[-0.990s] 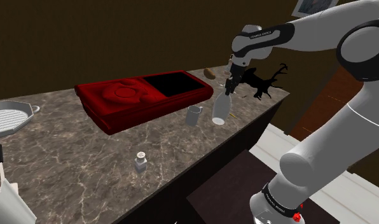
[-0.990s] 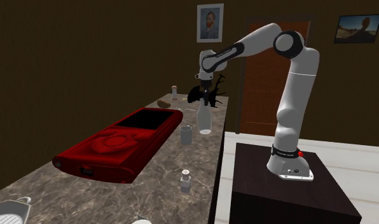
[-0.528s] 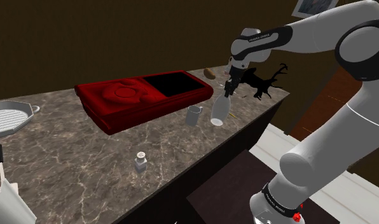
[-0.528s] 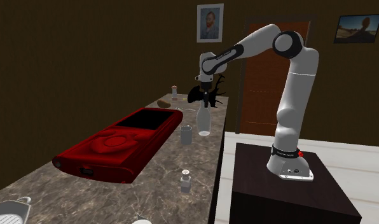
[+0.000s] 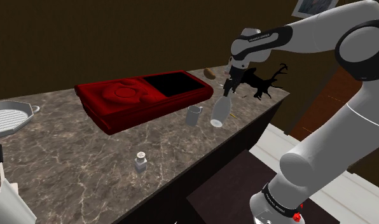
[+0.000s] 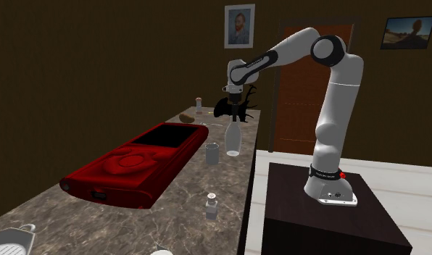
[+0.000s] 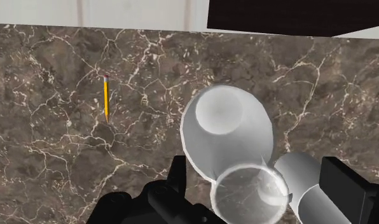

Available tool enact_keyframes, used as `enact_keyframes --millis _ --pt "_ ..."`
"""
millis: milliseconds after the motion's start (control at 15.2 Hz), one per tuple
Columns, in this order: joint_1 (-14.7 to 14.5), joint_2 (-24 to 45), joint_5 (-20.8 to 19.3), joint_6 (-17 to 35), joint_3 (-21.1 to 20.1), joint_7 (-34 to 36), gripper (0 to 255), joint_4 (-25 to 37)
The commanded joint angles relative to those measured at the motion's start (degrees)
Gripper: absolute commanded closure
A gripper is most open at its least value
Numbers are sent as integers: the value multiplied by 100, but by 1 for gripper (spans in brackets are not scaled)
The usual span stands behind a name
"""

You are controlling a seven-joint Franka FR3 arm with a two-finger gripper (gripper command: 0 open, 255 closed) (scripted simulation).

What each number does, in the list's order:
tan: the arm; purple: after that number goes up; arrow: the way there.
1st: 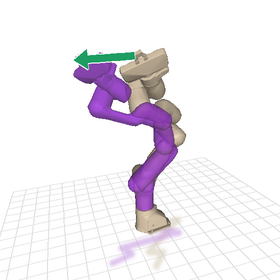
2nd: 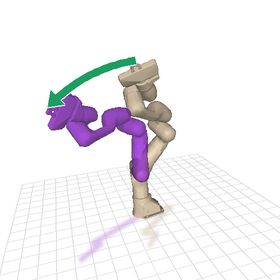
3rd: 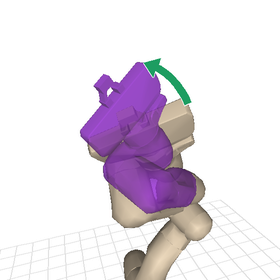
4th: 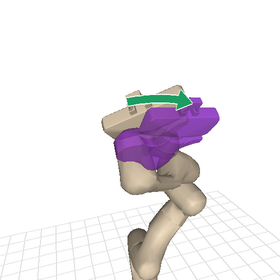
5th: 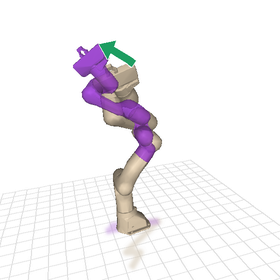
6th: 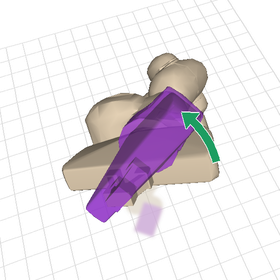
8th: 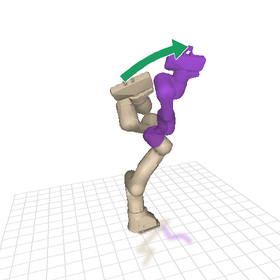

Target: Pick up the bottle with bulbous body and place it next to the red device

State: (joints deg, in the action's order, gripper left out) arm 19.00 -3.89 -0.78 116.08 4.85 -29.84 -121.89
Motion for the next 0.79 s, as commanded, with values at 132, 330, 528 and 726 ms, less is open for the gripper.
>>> enact_keyframes --millis 132,330,528,726 --pt "-4 -134 -8 -572 -7 8 0 438" --pt "-5 -159 -9 -723 -8 9 0 564" --pt "-5 -158 -9 -723 -8 9 0 565" --pt "-5 -158 -9 -723 -8 9 0 565"
